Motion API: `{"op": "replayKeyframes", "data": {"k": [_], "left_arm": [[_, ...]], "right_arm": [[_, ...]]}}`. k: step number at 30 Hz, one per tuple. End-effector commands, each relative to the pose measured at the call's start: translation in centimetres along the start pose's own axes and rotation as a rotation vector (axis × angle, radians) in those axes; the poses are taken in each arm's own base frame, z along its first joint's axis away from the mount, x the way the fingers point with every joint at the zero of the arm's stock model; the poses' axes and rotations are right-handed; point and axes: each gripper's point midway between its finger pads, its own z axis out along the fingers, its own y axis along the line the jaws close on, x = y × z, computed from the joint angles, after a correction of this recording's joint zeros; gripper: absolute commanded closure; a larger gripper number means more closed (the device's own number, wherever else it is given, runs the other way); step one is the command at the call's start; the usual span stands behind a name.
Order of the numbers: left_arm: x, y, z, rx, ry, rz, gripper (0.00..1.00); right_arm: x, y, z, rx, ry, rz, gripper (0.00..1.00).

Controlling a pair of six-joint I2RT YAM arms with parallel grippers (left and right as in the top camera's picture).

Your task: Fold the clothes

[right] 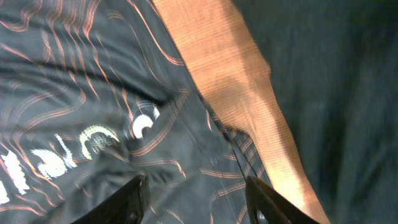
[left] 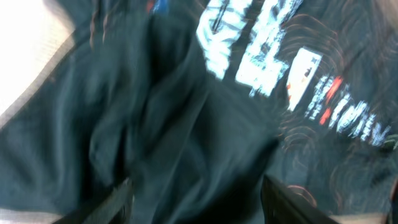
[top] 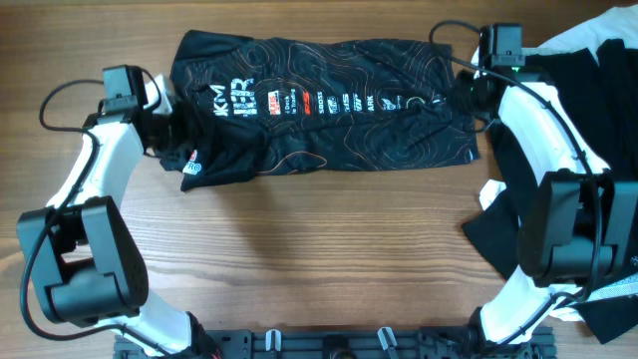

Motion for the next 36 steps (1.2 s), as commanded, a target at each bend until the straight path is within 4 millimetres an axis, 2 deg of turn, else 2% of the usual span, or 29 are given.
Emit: {"op": "replayKeyframes", "data": {"k": [1,2,4,6,8,11,12,13,14,15,16,18,20,21,23,24,25,26,28,30,31,32,33,34,35,36], "left_arm": [[2.7,1.2,0.1,-0.041,0.110,0.028,0.36],[3.3,2.0,0.1,-0.090,0.130,0.021,0.35],[3.4,3.8,0.0,-0.200,0.120,0.027,0.27],[3.3,4.7,0.3,-0.248,0.103,0.039,0.24],[3.5,5.0,0.8,-0.249,0.104,0.038,0.26],[4.5,5.4,1.7,-0.246,0.121,0.040,0.36],[4.9,5.4,1.8,-0.248,0.130,0.042,0.41],[5.6,5.3,2.2,-0.250,0.145,0.050,0.52],[5.9,5.3,2.3,-0.251,0.154,0.053,0.65],[6.2,5.1,2.4,-0.252,0.163,0.060,0.89],[6.2,4.8,2.4,-0.249,0.160,0.067,0.96],[5.6,3.7,2.0,-0.207,0.148,0.071,0.96],[4.0,0.5,0.4,-0.079,0.111,0.080,0.96],[2.0,-2.5,-1.3,0.034,0.050,0.109,0.96],[-1.2,-6.0,-2.9,0.163,-0.068,0.165,0.96],[-3.0,-7.1,-3.4,0.203,-0.141,0.173,0.96],[-4.8,-8.0,-3.8,0.233,-0.211,0.169,0.94],[-6.0,-8.5,-4.1,0.251,-0.261,0.176,0.86],[-8.2,-9.4,-4.8,0.286,-0.350,0.143,0.60],[-7.5,-9.0,-4.1,0.273,-0.314,0.122,0.23],[-6.3,-8.0,-3.3,0.239,-0.257,0.118,0.18],[-5.1,-6.8,-2.8,0.180,-0.213,0.112,0.17],[-3.9,-4.0,-2.2,0.046,-0.170,0.066,0.16],[-2.5,0.3,-2.1,-0.173,-0.139,0.013,0.15],[-1.2,3.2,-2.2,-0.318,-0.114,-0.012,0.14],[-0.6,4.2,-2.2,-0.361,-0.100,-0.019,0.14]], "right_arm": [[2.8,-1.6,1.5,0.058,0.089,-0.013,0.45],[4.0,-2.0,1.8,0.068,0.123,-0.015,0.45],[5.7,-2.6,2.5,0.082,0.163,-0.019,0.45],[7.3,-3.1,3.2,0.094,0.195,-0.022,0.45],[8.1,-3.4,3.6,0.100,0.210,-0.023,0.45],[8.2,-3.4,3.6,0.101,0.213,-0.024,0.46],[8.2,-3.4,3.6,0.101,0.214,-0.024,0.46],[8.2,-3.4,3.6,0.101,0.213,-0.023,0.46],[8.2,-3.4,3.6,0.101,0.213,-0.023,0.46],[8.2,-3.5,3.5,0.102,0.215,-0.024,0.46],[8.3,-3.5,3.5,0.102,0.216,-0.024,0.46],[8.2,-3.5,3.5,0.102,0.215,-0.024,0.46],[8.3,-3.5,3.5,0.103,0.216,-0.025,0.46],[8.3,-3.5,3.5,0.102,0.216,-0.025,0.46],[8.2,-3.5,3.5,0.102,0.215,-0.024,0.46],[8.2,-3.4,3.6,0.101,0.214,-0.023,0.46],[8.2,-3.4,3.6,0.101,0.213,-0.023,0.46],[8.2,-3.4,3.5,0.101,0.214,-0.023,0.46],[8.3,-3.5,3.5,0.102,0.218,-0.025,0.46],[8.3,-3.5,3.5,0.102,0.217,-0.024,0.46],[8.2,-3.4,3.5,0.101,0.215,-0.024,0.46],[8.2,-3.4,3.6,0.101,0.214,-0.024,0.46],[8.2,-3.4,3.5,0.102,0.214,-0.024,0.46],[8.2,-3.4,3.5,0.101,0.214,-0.024,0.46],[8.2,-3.5,3.5,0.102,0.215,-0.024,0.46],[8.2,-3.5,3.5,0.102,0.215,-0.024,0.45]]}}
